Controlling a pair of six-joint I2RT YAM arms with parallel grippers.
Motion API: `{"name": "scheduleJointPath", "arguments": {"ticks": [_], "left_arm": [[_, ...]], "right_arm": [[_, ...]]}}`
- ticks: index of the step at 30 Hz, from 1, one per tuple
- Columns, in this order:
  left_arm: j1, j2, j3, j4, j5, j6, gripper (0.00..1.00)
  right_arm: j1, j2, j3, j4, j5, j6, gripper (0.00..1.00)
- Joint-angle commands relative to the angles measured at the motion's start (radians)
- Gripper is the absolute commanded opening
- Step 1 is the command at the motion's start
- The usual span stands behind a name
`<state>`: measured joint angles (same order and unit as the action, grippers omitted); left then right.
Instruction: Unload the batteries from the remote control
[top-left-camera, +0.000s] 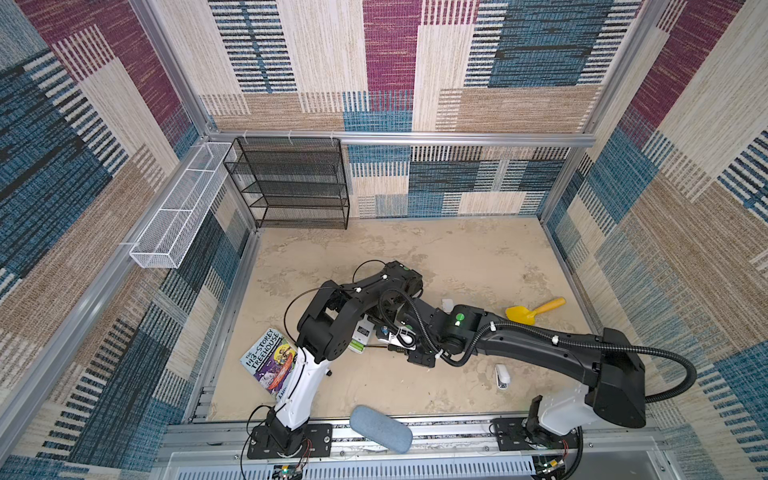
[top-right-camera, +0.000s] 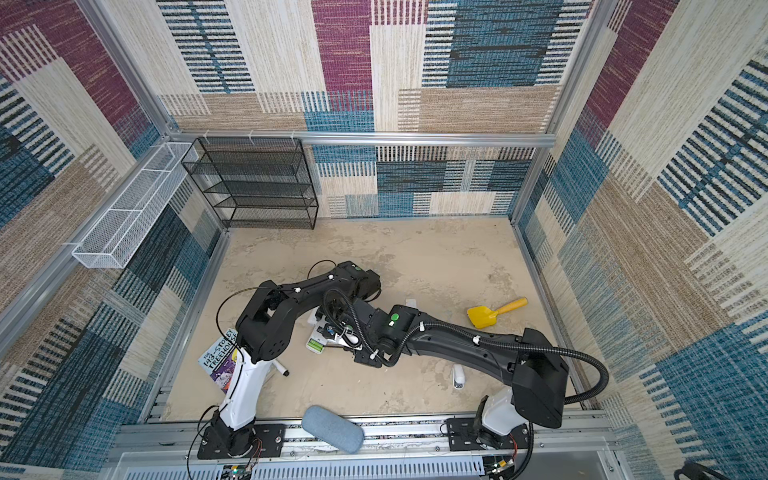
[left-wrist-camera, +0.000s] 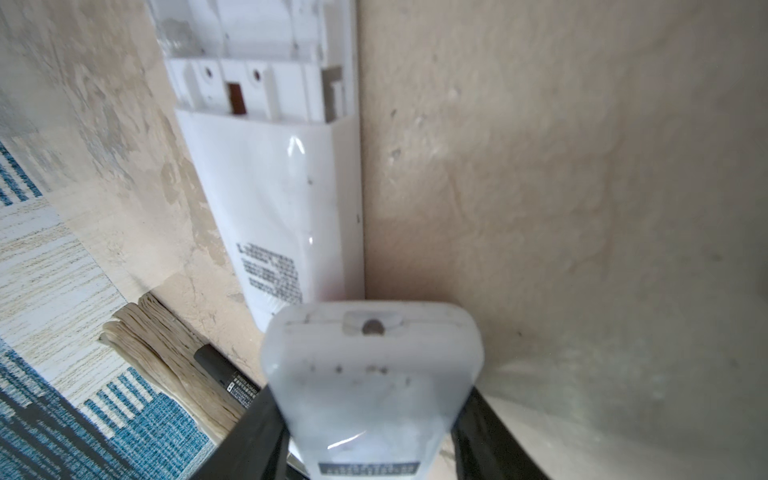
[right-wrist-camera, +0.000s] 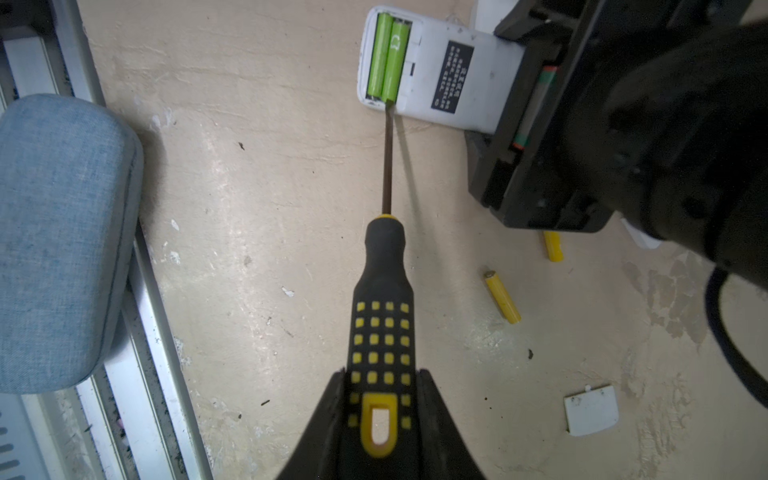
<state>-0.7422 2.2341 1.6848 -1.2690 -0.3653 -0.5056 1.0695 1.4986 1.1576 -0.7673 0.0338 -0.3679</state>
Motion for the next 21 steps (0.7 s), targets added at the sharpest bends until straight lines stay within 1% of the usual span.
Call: {"name": "scheduleJointPath", "arguments": {"ticks": [1,4,7,15,18,21], "left_arm": [[-0.003,0.027,-0.022,0.228,0.290,-0.018,0.34],[-0.003,0.028,-0.025,0.245,0.318,-0.020,0.33],[-0.003,0.027,-0.029,0.249,0.314,-0.022,0.33],[-0.003,0.038,-0.011,0.247,0.289,-0.022,0.33],[-0.003,0.043,-0.001,0.244,0.272,-0.020,0.33],[-0.003,0.054,0.013,0.226,0.245,-0.022,0.33]], "right_arm": [[0.004,-0.012,-0.015,0.123,-0.009,0.025,0.00],[0.003,-0.012,-0.038,0.159,-0.018,0.034,0.00],[0.006,-0.008,-0.037,0.135,0.000,0.037,0.00],[0.010,-0.045,0.023,-0.080,0.083,0.051,0.00],[0.010,-0.051,0.038,-0.155,0.085,0.066,0.00],[0.011,-0.049,0.037,-0.171,0.078,0.073,0.00]]}}
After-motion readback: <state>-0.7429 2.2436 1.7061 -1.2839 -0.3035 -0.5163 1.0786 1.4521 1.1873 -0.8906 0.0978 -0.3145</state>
